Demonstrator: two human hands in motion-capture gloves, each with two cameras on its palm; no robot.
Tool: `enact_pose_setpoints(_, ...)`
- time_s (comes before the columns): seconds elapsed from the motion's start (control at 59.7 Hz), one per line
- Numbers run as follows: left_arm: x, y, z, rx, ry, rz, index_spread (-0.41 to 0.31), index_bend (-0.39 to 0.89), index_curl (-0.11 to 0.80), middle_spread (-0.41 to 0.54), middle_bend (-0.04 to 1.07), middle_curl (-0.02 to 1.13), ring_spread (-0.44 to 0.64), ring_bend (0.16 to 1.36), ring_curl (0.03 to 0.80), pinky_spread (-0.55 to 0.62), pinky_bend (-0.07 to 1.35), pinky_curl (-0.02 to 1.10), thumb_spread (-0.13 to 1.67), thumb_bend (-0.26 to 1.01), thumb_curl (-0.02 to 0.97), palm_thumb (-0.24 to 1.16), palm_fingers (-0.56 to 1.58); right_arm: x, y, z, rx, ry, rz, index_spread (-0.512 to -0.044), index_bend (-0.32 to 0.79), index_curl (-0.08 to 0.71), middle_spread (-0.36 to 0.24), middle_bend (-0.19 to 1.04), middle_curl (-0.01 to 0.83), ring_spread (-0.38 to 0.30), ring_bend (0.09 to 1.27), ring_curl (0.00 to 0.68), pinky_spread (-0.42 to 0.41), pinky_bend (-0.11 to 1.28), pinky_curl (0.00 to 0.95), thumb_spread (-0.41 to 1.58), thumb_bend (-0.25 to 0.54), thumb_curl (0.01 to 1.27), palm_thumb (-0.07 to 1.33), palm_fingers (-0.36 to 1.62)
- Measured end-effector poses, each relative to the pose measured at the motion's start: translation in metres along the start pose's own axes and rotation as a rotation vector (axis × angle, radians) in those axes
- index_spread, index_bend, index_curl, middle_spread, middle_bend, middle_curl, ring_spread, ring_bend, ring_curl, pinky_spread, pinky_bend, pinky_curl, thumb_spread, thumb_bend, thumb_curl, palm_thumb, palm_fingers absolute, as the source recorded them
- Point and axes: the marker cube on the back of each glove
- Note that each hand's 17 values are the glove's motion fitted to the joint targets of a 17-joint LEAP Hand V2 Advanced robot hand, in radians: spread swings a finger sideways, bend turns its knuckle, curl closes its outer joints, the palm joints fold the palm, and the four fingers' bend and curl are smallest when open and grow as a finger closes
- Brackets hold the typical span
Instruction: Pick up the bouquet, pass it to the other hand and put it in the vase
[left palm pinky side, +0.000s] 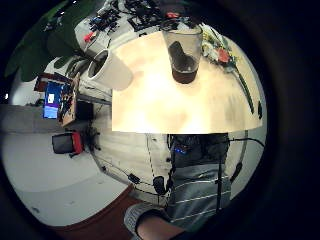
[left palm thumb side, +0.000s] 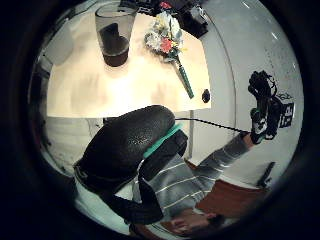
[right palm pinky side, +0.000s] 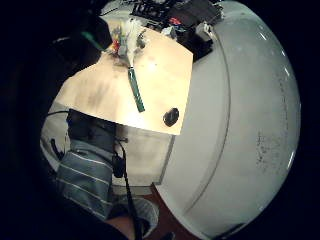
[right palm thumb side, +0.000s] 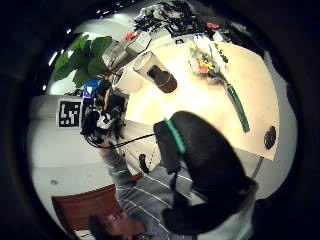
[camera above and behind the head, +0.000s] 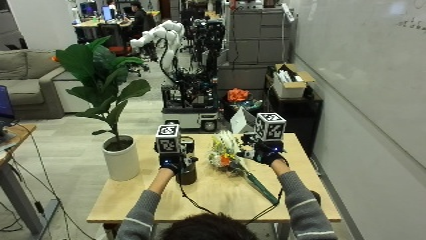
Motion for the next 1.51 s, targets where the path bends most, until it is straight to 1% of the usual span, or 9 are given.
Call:
enact_pose_setpoints(0.067, 0.004, 0.006, -0.003, -0.005, 0.014, 0.000, 0.002, 0.17, 0.089, 0.116, 0.18, 0.09, 0.19, 0.41, 0.112, 0.25, 0.29, 0.10, 0.54, 0.01, 0.062, 0.07, 0.25, 0.003, -0.001, 0.000, -0.009, -0.036, -0.006, -0.248, 0.00, 0.014, 0.008, 0.19, 0.088, 0.027, 0.49, 0.163, 0.118, 0.66, 0.216, 0.64, 0.196, 0.08, 0.32, 0.40)
enact_pose_setpoints(0.151, 0.007, 0.008, -0.003, -0.013, 0.008, 0.010, 0.000, 0.17, 0.132, 0.164, 0.17, 0.12, 0.28, 0.44, 0.149, 0.34, 0.29, 0.14, 0.71, -0.01, 0.101, 0.07, 0.18, 0.008, -0.001, -0.001, -0.003, -0.039, -0.002, -0.313, 0.03, 0.021, 0.017, 0.22, 0.144, 0.046, 0.51, 0.215, 0.169, 0.74, 0.285, 0.86, 0.174, 0.11, 0.34, 0.30)
enact_pose_setpoints(0.251, 0.013, 0.032, -0.017, -0.037, -0.004, 0.008, -0.001, 0.17, 0.173, 0.208, 0.17, 0.15, 0.35, 0.47, 0.170, 0.40, 0.31, 0.17, 0.81, -0.02, 0.143, 0.06, 0.13, 0.011, 0.002, -0.003, 0.013, -0.030, 0.012, -0.350, 0.06, 0.026, 0.021, 0.23, 0.190, 0.065, 0.53, 0.237, 0.203, 0.79, 0.312, 1.00, 0.141, 0.15, 0.35, 0.25)
enact_pose_setpoints(0.436, 0.005, -0.001, 0.010, -0.023, 0.009, -0.004, 0.006, 0.17, 0.230, 0.254, 0.18, 0.19, 0.41, 0.51, 0.195, 0.45, 0.31, 0.22, 0.89, -0.03, 0.200, 0.05, 0.08, 0.019, 0.000, -0.009, 0.029, -0.023, 0.027, -0.372, 0.08, 0.049, 0.024, 0.25, 0.250, 0.078, 0.55, 0.266, 0.226, 0.82, 0.333, 1.10, 0.076, 0.20, 0.37, 0.21)
enact_pose_setpoints(0.603, 0.009, 0.019, 0.007, -0.067, 0.009, 0.014, 0.006, 0.17, 0.264, 0.257, 0.19, 0.23, 0.43, 0.51, 0.205, 0.46, 0.30, 0.24, 0.91, -0.03, 0.236, 0.04, 0.08, 0.030, -0.006, -0.018, 0.067, -0.022, 0.081, -0.367, 0.08, 0.068, 0.047, 0.26, 0.286, 0.089, 0.58, 0.285, 0.238, 0.83, 0.341, 1.12, 0.028, 0.23, 0.41, 0.23)
enact_pose_setpoints(0.854, 0.003, 0.005, 0.023, -0.061, 0.013, 0.011, 0.007, 0.16, 0.293, 0.259, 0.19, 0.27, 0.43, 0.51, 0.218, 0.47, 0.29, 0.27, 0.92, -0.03, 0.269, 0.03, 0.07, 0.076, -0.038, 0.003, 0.069, -0.039, 0.229, -0.282, 0.08, 0.093, 0.080, 0.25, 0.322, 0.099, 0.65, 0.322, 0.241, 0.83, 0.349, 1.11, -0.014, 0.28, 0.49, 0.32)
enact_pose_setpoints(1.223, 0.001, 0.020, 0.028, -0.094, 0.044, 0.043, 0.000, 0.16, 0.310, 0.259, 0.19, 0.30, 0.44, 0.51, 0.230, 0.47, 0.28, 0.30, 0.92, -0.03, 0.289, 0.03, 0.06, 0.142, -0.082, 0.129, -0.105, -0.096, 0.390, -0.243, 0.07, 0.104, 0.075, 0.26, 0.360, 0.077, 0.65, 0.338, 0.233, 0.81, 0.351, 1.10, -0.017, 0.32, 0.55, 0.36)
enact_pose_setpoints(1.34, -0.001, 0.020, 0.032, -0.104, 0.039, 0.038, -0.001, 0.16, 0.317, 0.260, 0.19, 0.30, 0.44, 0.51, 0.233, 0.47, 0.28, 0.30, 0.92, -0.03, 0.292, 0.03, 0.06, 0.142, -0.062, 0.159, -0.100, -0.089, 0.518, -0.232, 0.08, 0.108, 0.065, 0.27, 0.370, 0.069, 0.65, 0.342, 0.232, 0.80, 0.350, 1.10, -0.021, 0.33, 0.56, 0.37)
enact_pose_setpoints(1.508, -0.004, 0.022, 0.039, -0.150, 0.039, 0.015, -0.001, 0.16, 0.322, 0.260, 0.19, 0.31, 0.44, 0.51, 0.236, 0.47, 0.28, 0.31, 0.92, -0.03, 0.299, 0.03, 0.06, 0.150, -0.062, 0.213, -0.185, -0.103, 0.545, -0.222, 0.08, 0.114, 0.061, 0.26, 0.376, 0.060, 0.65, 0.346, 0.230, 0.79, 0.350, 1.10, -0.020, 0.34, 0.57, 0.38)
